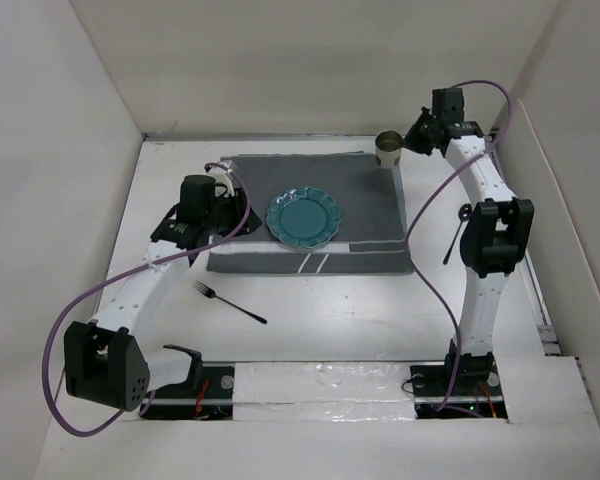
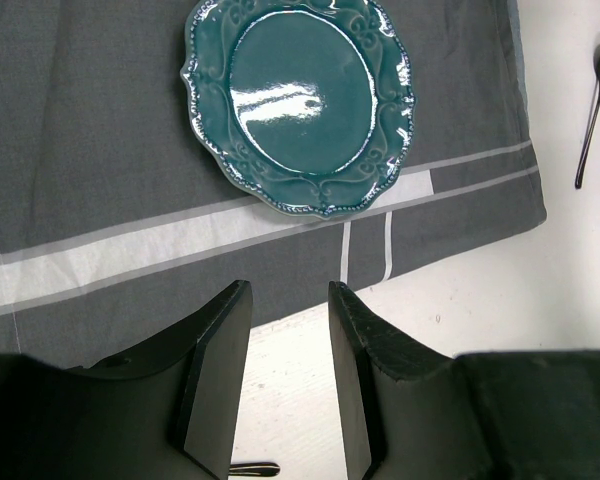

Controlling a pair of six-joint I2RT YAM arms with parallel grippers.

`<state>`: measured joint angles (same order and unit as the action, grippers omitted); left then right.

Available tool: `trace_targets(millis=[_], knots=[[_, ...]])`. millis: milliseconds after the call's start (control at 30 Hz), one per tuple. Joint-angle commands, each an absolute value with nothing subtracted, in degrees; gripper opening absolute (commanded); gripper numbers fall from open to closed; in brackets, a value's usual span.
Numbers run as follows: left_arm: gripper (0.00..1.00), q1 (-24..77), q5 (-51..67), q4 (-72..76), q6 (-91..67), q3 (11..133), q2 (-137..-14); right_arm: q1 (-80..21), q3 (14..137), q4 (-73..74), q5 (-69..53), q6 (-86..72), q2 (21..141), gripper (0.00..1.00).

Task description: Set the dinner table for one person

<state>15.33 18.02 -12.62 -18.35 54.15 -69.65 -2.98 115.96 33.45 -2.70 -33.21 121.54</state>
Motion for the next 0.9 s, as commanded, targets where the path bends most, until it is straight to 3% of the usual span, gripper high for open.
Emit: trace_targets(millis=[0, 200, 500, 667, 767, 800, 867], knots=[[0.34, 15.3, 18.6, -11.1, -18.5, 55.7, -68.7, -3.8, 120.7, 26.5, -7.1, -37.6, 124.0, 0.00], [0.33, 15.3, 18.0, -11.2, -18.5, 55.3, -68.5, -6.6, 125.3, 29.4, -4.7, -38.7, 130.0, 0.00], [0.34, 15.3, 17.8, -11.1, -18.4, 54.8, -68.4, -7.1, 116.1, 28.8, -2.3, -38.6, 129.8, 0.00], [0.34, 15.3, 17.8, -11.3, -17.9, 55.6, -68.9, -7.1, 113.2, 27.3, -1.2, -38.2, 127.0, 0.06], [0.33, 15.3, 18.3, -11.1, -17.9, 55.8, -69.3, -6.1, 114.0, 27.6, -2.3, -38.0, 126.4, 0.19], [0.34, 15.3, 18.3, -11.0, -18.0, 55.9, -69.4, -6.1, 114.4, 27.9, -2.6, -38.0, 126.1, 0.31], [0.33, 15.3, 18.3, -11.0, -17.9, 56.0, -69.4, -6.1, 114.7, 28.6, -2.9, -37.1, 125.6, 0.41]])
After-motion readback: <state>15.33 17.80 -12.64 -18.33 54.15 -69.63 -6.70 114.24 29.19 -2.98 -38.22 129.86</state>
